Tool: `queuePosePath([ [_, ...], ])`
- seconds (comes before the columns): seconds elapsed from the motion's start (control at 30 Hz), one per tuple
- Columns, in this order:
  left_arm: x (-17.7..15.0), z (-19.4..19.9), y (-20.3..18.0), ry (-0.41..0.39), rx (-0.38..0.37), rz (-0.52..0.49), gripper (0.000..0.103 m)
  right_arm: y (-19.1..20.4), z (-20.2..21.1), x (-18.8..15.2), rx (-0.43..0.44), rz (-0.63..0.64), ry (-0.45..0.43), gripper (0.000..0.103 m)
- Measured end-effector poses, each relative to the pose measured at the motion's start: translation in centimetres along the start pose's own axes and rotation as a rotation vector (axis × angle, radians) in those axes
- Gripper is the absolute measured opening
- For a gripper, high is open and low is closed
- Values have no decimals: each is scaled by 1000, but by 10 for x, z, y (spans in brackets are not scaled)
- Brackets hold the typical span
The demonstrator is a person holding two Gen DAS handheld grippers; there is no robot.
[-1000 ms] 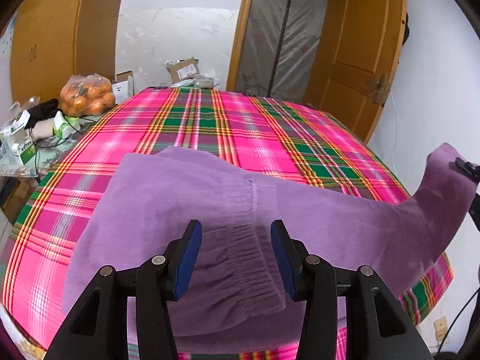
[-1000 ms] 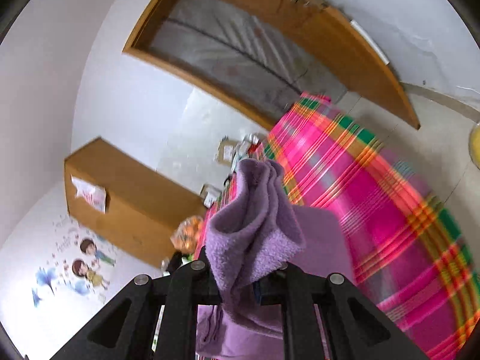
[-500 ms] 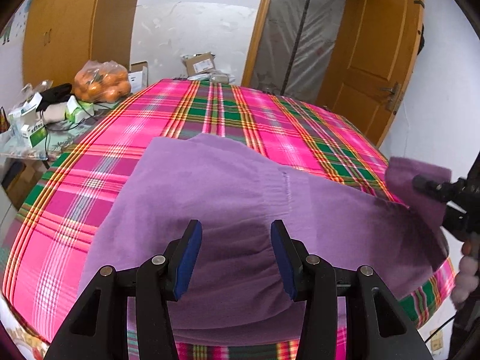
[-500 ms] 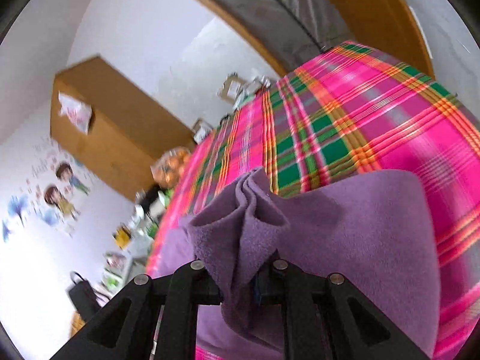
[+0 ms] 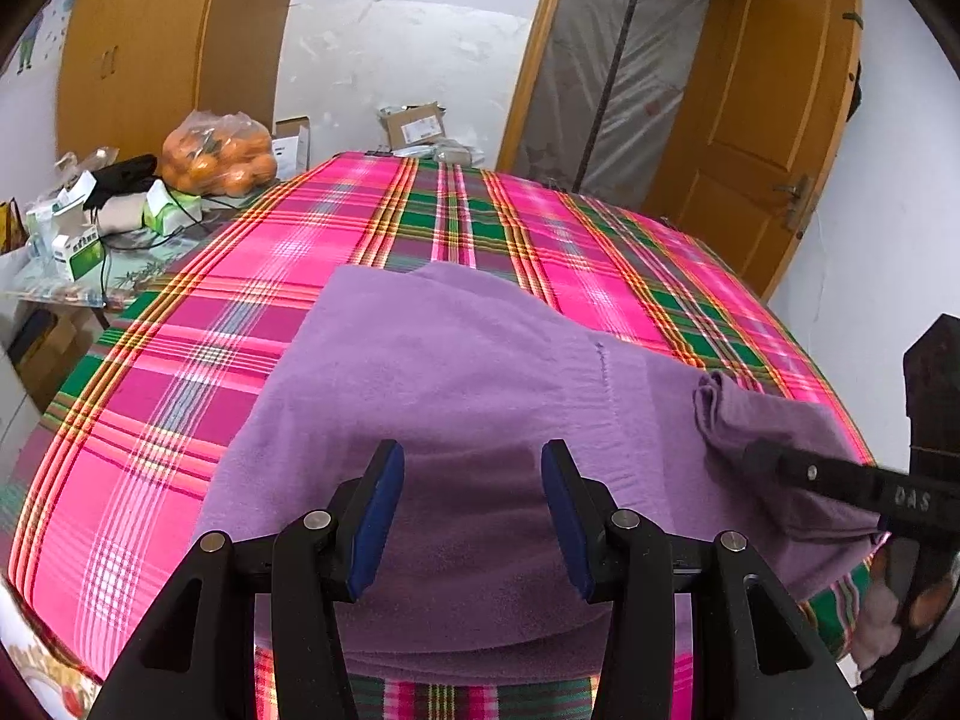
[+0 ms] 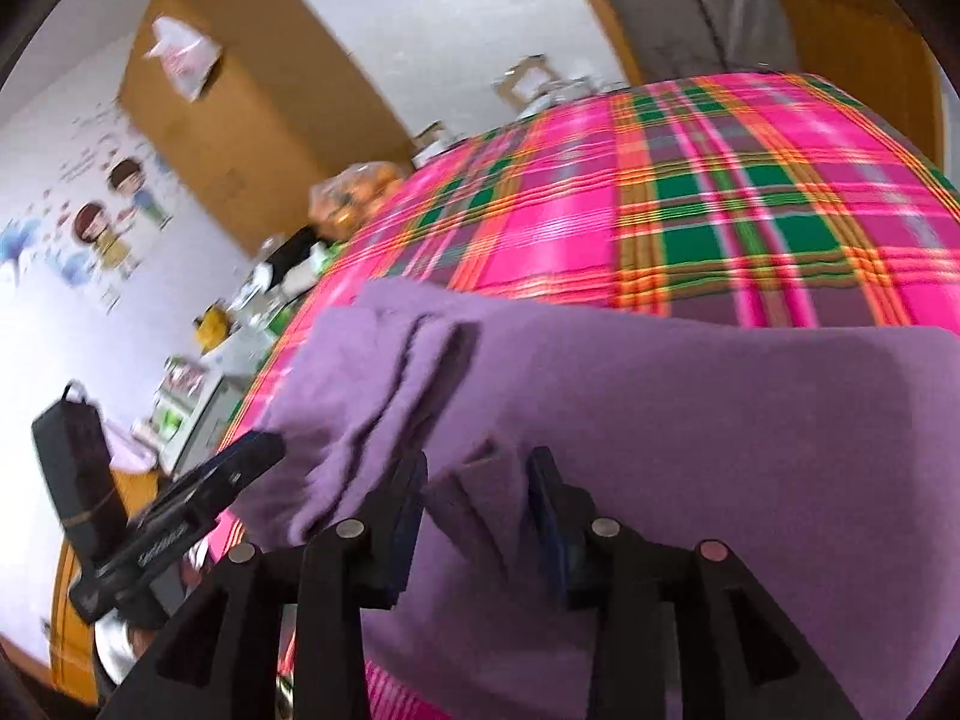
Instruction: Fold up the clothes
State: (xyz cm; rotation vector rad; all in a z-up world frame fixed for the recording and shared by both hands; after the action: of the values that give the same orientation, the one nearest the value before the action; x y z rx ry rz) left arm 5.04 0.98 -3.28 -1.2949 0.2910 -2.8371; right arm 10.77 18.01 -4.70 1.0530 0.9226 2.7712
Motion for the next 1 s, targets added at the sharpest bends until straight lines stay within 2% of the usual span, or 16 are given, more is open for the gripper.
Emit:
queuePosePath([
  [0.17, 2, 9, -18, -8, -58, -26, 49, 6, 7, -20, 62, 24, 57, 36],
  [0.27, 0, 14, -48, 2, -146, -77, 49, 0, 37, -11, 82, -2, -16, 36],
  [0.43, -11, 5, -109, 76, -328, -156, 51, -40, 91, 4, -16, -77, -154, 36],
  [0.6, -26, -28, -132, 177, -315, -170, 51, -66, 112, -3, -53, -145, -189, 36],
  [0.77, -29, -35, -139, 194, -303, -173, 50, -79, 117, -9, -59, -172, -192, 36],
  [0.8, -29, -36, -141, 196, -306, -174, 49, -81, 118, -9, -57, -176, -195, 36],
  [0.83, -30, -37, -143, 201, -310, -174, 38, -82, 119, -9, -54, -177, -198, 36],
  [0.87, -32, -38, -145, 209, -312, -174, 34, -82, 120, -8, -52, -177, -201, 36],
  [1.0, -36, -40, -147, 209, -287, -182, 30, -85, 124, -5, -46, -184, -219, 36],
])
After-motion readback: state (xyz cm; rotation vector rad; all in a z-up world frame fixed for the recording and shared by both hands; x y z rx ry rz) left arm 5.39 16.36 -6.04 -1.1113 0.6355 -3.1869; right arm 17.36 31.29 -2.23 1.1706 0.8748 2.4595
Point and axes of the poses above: each gripper's, at about its wrist camera, not at the fingertips, and z roughly against the way its jaws point, y to its left, x to its top, the point moved 10 cm from there along -z, roughly the way its jaws point, and after that the axes turned 5 degrees about x, right-handed, at the moved point
